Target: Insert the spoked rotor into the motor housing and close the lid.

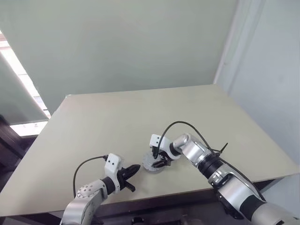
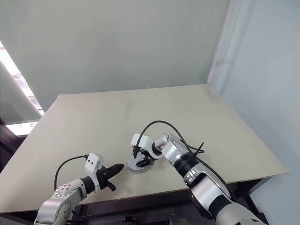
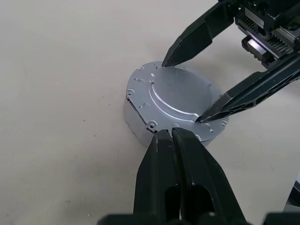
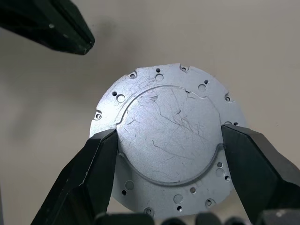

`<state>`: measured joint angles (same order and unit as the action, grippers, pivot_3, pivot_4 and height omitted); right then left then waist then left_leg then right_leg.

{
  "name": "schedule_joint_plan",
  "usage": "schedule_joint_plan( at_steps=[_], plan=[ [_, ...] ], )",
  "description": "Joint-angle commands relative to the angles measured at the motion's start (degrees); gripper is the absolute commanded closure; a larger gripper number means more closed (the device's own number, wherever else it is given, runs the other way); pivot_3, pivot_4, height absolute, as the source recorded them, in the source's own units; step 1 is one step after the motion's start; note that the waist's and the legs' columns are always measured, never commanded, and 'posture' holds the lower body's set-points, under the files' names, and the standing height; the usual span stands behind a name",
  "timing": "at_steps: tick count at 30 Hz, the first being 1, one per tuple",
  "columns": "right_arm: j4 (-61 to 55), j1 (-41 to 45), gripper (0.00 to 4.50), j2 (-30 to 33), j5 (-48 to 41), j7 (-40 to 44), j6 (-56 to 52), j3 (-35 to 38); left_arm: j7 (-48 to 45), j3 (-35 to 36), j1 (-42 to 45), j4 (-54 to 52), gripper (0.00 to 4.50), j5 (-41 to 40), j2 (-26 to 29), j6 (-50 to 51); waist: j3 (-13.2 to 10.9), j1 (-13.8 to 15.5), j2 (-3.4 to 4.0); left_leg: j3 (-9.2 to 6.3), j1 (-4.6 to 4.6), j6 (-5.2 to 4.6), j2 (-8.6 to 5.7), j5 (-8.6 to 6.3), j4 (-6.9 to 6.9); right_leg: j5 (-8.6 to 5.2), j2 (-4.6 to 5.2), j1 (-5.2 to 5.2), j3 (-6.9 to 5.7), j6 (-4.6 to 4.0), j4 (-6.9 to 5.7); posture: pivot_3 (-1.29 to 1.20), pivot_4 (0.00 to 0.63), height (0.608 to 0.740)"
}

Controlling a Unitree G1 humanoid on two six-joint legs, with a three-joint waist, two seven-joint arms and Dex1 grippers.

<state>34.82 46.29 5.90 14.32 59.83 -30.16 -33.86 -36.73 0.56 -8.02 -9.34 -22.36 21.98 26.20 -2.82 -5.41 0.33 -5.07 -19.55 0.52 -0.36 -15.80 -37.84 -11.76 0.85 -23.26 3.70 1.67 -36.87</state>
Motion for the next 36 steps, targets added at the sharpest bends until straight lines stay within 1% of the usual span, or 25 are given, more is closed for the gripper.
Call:
schedule_joint_plan(
  at_steps=[1, 13, 20, 28, 31, 36],
  plan=[
    [2.83, -0.75, 1.25, 2.32, 3.0, -0.1, -1.35, -2.71, -0.19, -0.04, 1.12, -0.61, 4.5, 0.22, -0.03, -1.28, 0.0, 0.0, 0.0, 0.0, 0.0, 0.0, 0.0, 0.0, 0.01, 0.0, 0.0, 0.0, 0.0, 0.0, 0.01, 0.0, 0.0, 0.74],
    [4.68, 0.33, 1.25, 1.23, 2.9, -0.93, -1.53, -3.14, -0.05, -0.32, 0.85, -0.76, 4.5, 0.33, -0.48, -1.33, 0.0, 0.01, 0.01, -0.06, -0.02, 0.0, -0.02, 0.0, 0.01, 0.0, 0.02, 0.01, -0.03, 0.0, 0.05, 0.0, 0.0, 0.74],
    [5.49, 0.51, 1.25, 1.76, 3.7, -0.93, -0.96, -4.15, 0.09, -0.96, 1.48, -0.31, 4.5, 0.9, -0.85, -1.43, 0.0, 0.01, 0.02, -0.08, -0.02, 0.0, -0.02, 0.0, 0.01, 0.0, 0.01, 0.01, -0.04, 0.0, 0.05, 0.0, 0.0, 0.74],
    [6.14, 0.68, 1.25, 1.96, 3.59, -0.71, -0.69, -4.47, 1.81, -4.52, 6.14, 5.59, 4.5, 6.0, -2.28, -3.82, 0.02, 0.02, 0.05, -0.11, -0.01, 0.01, -0.04, 0.0, -0.05, 0.0, 0.01, 0.06, -0.06, 0.0, 0.05, 0.0, 0.0, 0.74],
    [6.11, 0.69, 1.25, 1.99, 3.57, -0.63, -0.7, -4.52, 3.59, -5.78, 7.67, 7.93, 4.5, 8.46, -2.2, -2.76, 0.03, 0.04, 0.06, -0.13, -0.01, 0.0, -0.04, 0.0, -0.02, 0.0, 0.01, 0.06, -0.07, 0.01, 0.05, 0.0, 0.0, 0.74],
    [5.78, 0.65, 1.25, 2.14, 3.45, -0.44, -1.3, -4.46, 4.47, -6.99, 8.31, 10.02, 4.5, 10.35, -1.96, -1.22, 0.18, 0.07, 0.24, -0.16, -0.01, 0.0, -0.07, 0.0, -0.03, 0.0, 0.02, 0.09, -0.09, 0.01, 0.05, 0.0, 0.0, 0.74]
  ],
)
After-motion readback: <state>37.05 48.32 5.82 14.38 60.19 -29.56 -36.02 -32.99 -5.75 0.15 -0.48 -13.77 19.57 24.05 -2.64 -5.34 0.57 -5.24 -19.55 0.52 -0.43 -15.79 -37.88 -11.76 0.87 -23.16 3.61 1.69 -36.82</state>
